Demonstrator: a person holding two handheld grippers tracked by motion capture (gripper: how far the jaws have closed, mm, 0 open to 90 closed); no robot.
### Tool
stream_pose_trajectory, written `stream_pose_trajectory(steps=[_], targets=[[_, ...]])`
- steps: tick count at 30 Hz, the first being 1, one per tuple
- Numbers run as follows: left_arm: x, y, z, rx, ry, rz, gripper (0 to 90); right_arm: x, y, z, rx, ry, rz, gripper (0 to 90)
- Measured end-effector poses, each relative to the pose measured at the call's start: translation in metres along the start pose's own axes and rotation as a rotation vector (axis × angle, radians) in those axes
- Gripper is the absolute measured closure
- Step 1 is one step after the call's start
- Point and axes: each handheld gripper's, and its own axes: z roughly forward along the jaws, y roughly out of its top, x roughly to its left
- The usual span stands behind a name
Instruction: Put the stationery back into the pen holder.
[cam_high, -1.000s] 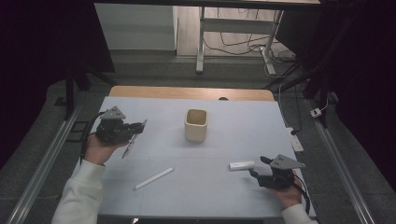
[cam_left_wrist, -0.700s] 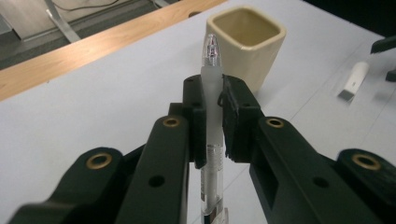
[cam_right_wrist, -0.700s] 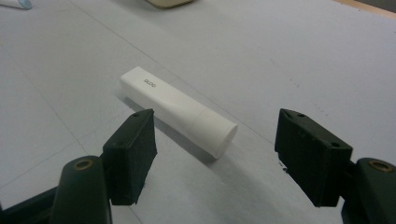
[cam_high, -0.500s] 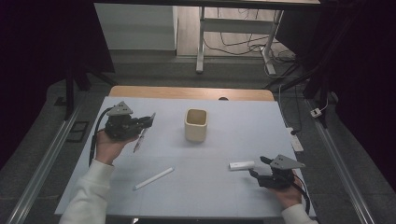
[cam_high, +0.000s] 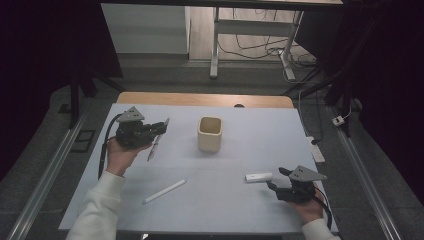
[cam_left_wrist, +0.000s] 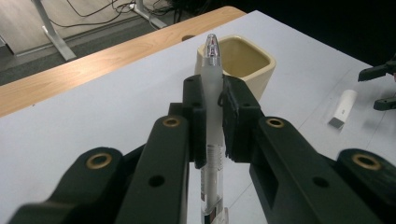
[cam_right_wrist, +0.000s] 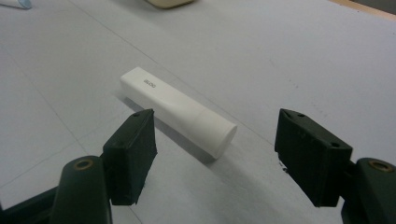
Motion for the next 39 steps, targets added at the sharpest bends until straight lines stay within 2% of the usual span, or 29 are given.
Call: stream_pose_trajectory(steps=[9,16,19,25,28,32,39], targets=[[-0.001,0.005,0.006,-0.025,-0.013,-0.002,79.7,0.000,0.000,0.000,0.000,0.002,0.001,28.9],[-0.002,0.010,0.017,-0.022,-0.018,0.011,79.7,0.000,0.000,0.000,0.001,0.001,0.000,29.0],[-0.002,0.012,0.024,-0.033,-0.039,0.015,79.7,0.000,0.000,0.000,0.004,-0.004,0.000,29.0],[-0.005,0.017,0.039,-0.025,-0.057,0.019,79.6,0.001,0.000,0.000,0.002,-0.005,-0.003,29.0],[-0.007,0.023,0.043,-0.028,-0.066,0.022,79.6,0.000,0.000,0.000,-0.002,-0.005,-0.002,29.0],[-0.008,0.031,0.048,-0.046,-0.099,0.012,79.6,0.001,0.000,0.000,-0.001,-0.003,-0.002,29.1],[-0.011,0.042,0.055,-0.057,-0.114,0.008,79.6,0.001,0.000,-0.001,-0.007,-0.002,0.002,29.1]])
